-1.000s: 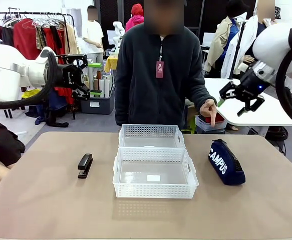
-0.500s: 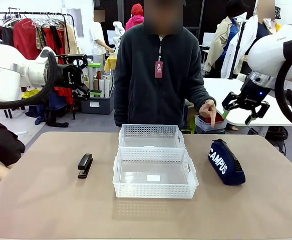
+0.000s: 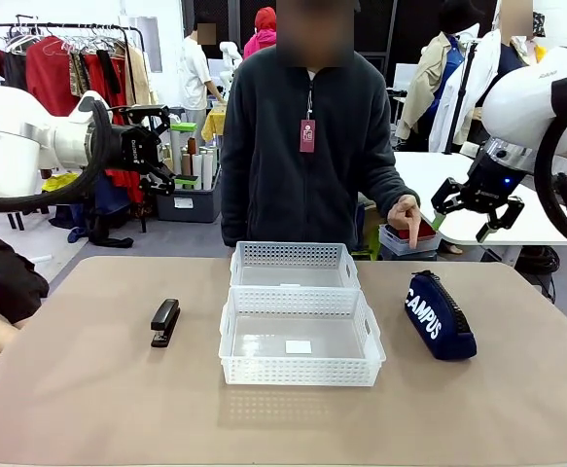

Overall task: Distribute items into two baskets.
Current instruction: Pick up the Pencil pouch that the person points to.

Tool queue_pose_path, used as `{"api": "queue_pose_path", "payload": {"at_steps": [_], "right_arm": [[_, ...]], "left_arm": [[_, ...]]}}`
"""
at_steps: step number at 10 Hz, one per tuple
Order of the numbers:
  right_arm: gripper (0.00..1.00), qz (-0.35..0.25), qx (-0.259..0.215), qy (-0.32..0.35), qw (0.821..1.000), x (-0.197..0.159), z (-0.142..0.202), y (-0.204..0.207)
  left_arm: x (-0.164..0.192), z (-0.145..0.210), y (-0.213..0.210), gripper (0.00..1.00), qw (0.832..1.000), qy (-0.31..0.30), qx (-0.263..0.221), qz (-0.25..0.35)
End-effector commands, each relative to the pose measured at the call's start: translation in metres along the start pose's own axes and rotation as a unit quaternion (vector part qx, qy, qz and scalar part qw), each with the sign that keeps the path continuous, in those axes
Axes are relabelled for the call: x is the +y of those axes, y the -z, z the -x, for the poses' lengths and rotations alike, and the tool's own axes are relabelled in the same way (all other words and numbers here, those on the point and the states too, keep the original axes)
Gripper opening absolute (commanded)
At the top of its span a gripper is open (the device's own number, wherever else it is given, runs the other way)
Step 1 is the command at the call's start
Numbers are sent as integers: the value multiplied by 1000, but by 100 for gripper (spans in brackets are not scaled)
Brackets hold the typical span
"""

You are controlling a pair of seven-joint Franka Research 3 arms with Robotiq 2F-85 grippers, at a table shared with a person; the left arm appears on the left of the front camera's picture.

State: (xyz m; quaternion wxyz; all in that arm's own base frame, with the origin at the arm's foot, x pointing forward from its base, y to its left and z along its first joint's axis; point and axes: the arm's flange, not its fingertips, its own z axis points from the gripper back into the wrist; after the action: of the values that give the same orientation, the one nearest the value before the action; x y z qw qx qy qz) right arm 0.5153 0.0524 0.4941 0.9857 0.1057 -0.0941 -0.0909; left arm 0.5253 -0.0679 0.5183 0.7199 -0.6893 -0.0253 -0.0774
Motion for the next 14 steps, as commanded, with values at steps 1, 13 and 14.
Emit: {"api": "queue_pose_path", "payload": {"at_steps": [1, 13, 14], "right_arm": [[100, 89, 30, 15, 995, 12, -16, 6], [100, 286, 116, 17, 951, 45, -59, 98], [100, 263, 121, 4, 957, 43, -52, 96]], "left_arm": [[-2, 0, 0, 100, 1000, 2, 0, 0], [-2, 0, 0, 100, 1000, 2, 0, 0], [-2, 0, 0, 100, 1000, 2, 0, 0]]}}
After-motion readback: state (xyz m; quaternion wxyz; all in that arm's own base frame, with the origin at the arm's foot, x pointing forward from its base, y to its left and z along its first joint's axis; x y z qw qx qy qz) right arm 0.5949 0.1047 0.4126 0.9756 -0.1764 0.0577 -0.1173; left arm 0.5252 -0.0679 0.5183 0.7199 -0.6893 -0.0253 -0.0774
